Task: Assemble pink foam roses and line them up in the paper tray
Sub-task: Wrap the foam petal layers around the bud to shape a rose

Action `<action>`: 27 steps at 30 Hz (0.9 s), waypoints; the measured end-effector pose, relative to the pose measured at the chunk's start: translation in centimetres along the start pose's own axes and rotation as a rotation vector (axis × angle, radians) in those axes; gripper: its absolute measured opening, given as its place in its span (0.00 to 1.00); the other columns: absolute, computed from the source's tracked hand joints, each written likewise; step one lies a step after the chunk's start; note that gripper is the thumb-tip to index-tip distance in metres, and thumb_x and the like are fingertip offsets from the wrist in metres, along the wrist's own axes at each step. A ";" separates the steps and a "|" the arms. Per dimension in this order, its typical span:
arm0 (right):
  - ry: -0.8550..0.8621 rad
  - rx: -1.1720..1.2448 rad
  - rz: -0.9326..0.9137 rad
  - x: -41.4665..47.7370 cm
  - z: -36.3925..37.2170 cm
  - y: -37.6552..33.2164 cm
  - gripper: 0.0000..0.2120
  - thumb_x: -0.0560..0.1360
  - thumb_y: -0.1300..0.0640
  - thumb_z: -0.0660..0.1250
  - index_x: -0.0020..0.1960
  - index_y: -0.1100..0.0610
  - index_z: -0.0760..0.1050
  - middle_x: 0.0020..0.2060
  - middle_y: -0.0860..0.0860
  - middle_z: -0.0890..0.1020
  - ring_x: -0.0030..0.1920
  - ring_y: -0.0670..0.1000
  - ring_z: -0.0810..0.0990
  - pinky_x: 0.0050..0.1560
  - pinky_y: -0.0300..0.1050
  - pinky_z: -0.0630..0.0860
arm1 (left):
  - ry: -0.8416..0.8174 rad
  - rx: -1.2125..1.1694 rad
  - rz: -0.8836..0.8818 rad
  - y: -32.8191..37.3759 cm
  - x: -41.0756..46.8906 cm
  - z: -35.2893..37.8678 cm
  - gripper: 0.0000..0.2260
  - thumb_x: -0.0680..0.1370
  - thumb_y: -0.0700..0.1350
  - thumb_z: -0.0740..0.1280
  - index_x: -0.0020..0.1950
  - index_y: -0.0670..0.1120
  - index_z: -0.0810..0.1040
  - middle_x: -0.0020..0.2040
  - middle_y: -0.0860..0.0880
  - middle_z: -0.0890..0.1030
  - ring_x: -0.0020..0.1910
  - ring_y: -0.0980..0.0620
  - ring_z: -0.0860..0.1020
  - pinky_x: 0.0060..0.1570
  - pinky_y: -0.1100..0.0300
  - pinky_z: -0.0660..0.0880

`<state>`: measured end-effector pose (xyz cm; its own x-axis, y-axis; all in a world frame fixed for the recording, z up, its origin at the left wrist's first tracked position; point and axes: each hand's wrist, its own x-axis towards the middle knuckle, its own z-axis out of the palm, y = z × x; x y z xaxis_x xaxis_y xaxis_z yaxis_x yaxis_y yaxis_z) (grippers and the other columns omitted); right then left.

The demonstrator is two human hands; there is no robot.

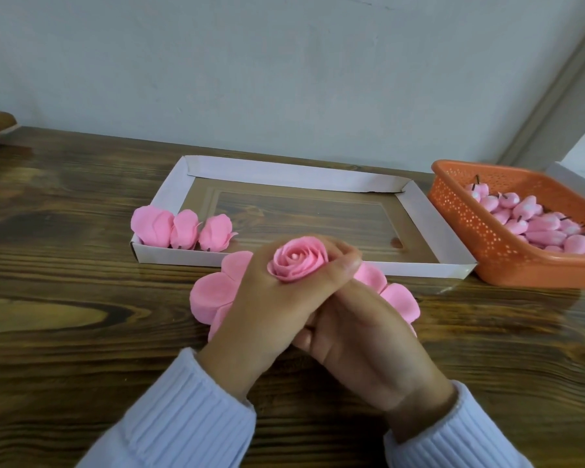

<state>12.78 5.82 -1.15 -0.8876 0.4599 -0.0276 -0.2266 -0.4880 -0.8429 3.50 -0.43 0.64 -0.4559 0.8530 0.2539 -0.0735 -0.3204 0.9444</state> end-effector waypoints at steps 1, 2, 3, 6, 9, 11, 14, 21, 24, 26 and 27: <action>-0.017 0.032 -0.018 0.0 0.0 0.0 0.16 0.74 0.53 0.65 0.57 0.60 0.77 0.49 0.59 0.78 0.48 0.55 0.76 0.50 0.52 0.66 | 0.011 0.016 0.018 0.0 0.1 -0.1 0.05 0.63 0.53 0.74 0.34 0.54 0.82 0.43 0.54 0.85 0.41 0.54 0.84 0.32 0.60 0.77; -0.040 0.068 -0.036 -0.1 -0.1 0.0 0.16 0.72 0.54 0.67 0.57 0.59 0.78 0.50 0.61 0.77 0.47 0.55 0.75 0.48 0.52 0.66 | 0.015 0.035 0.041 0.0 0.2 -0.2 0.05 0.63 0.54 0.73 0.33 0.55 0.81 0.41 0.55 0.84 0.43 0.53 0.84 0.34 0.59 0.77; -0.065 0.092 -0.048 -0.1 -0.1 0.0 0.17 0.70 0.55 0.69 0.57 0.60 0.77 0.48 0.61 0.76 0.45 0.54 0.75 0.45 0.49 0.68 | 0.013 0.045 0.058 0.0 0.2 -0.3 0.05 0.63 0.54 0.73 0.32 0.56 0.80 0.41 0.55 0.83 0.43 0.52 0.83 0.35 0.58 0.78; -0.059 0.082 -0.038 -0.2 -0.1 -0.1 0.17 0.73 0.55 0.68 0.56 0.65 0.72 0.34 0.57 0.73 0.32 0.48 0.74 0.32 0.39 0.69 | -0.072 0.031 0.081 0.2 0.2 -0.4 0.04 0.64 0.50 0.74 0.34 0.56 0.79 0.45 0.54 0.84 0.39 0.54 0.82 0.37 0.56 0.79; -0.003 0.005 0.008 -0.1 -0.1 0.0 0.13 0.77 0.53 0.61 0.51 0.63 0.73 0.31 0.53 0.74 0.29 0.46 0.72 0.29 0.36 0.66 | -0.108 0.008 0.049 0.4 0.1 -0.3 0.03 0.67 0.46 0.75 0.36 0.54 0.83 0.46 0.51 0.85 0.29 0.60 0.80 0.27 0.68 0.75; -0.035 0.017 0.008 -0.1 0.1 0.0 0.14 0.77 0.53 0.60 0.52 0.62 0.76 0.35 0.54 0.77 0.33 0.47 0.75 0.33 0.38 0.69 | -0.070 0.032 0.006 0.3 0.1 -0.3 0.03 0.65 0.51 0.75 0.35 0.54 0.83 0.44 0.45 0.84 0.30 0.50 0.80 0.26 0.56 0.78; -0.091 0.082 -0.056 -0.2 0.2 -0.1 0.18 0.73 0.56 0.64 0.61 0.62 0.74 0.44 0.58 0.77 0.41 0.51 0.75 0.39 0.44 0.70 | -0.024 0.003 -0.027 0.1 0.3 -0.3 0.06 0.61 0.54 0.73 0.31 0.54 0.80 0.41 0.52 0.84 0.39 0.50 0.83 0.38 0.43 0.78; 0.047 -0.051 -0.021 0.0 -0.1 0.4 0.14 0.81 0.56 0.56 0.49 0.65 0.75 0.32 0.55 0.75 0.35 0.51 0.72 0.36 0.43 0.69 | -0.103 -0.001 -0.093 0.1 0.2 -0.2 0.04 0.67 0.49 0.74 0.39 0.51 0.85 0.47 0.55 0.85 0.19 0.59 0.72 0.21 0.66 0.69; -0.071 0.070 -0.051 -0.2 0.3 0.2 0.18 0.76 0.55 0.64 0.62 0.64 0.73 0.44 0.57 0.79 0.41 0.51 0.77 0.40 0.44 0.72 | -0.075 0.016 -0.054 0.2 0.3 -0.3 0.06 0.63 0.53 0.74 0.32 0.53 0.82 0.46 0.54 0.85 0.38 0.52 0.83 0.35 0.49 0.78; -0.087 0.106 -0.068 -0.3 0.3 0.1 0.16 0.72 0.57 0.66 0.58 0.63 0.76 0.40 0.57 0.79 0.39 0.51 0.77 0.38 0.42 0.74 | -0.077 0.033 -0.023 0.2 0.3 -0.4 0.07 0.63 0.54 0.73 0.31 0.52 0.81 0.45 0.54 0.84 0.38 0.50 0.82 0.35 0.51 0.78; -0.058 0.092 -0.062 -0.2 0.2 0.1 0.13 0.73 0.57 0.65 0.54 0.63 0.77 0.36 0.56 0.77 0.36 0.51 0.75 0.36 0.42 0.73 | -0.092 0.033 -0.022 0.2 0.3 -0.5 0.08 0.63 0.54 0.73 0.33 0.51 0.81 0.46 0.55 0.84 0.33 0.51 0.81 0.30 0.56 0.77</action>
<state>12.89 5.49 -1.08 -0.8918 0.4490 0.0566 -0.3153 -0.5268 -0.7893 2.96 -0.46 0.75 -0.3707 0.8946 0.2495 -0.0530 -0.2886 0.9560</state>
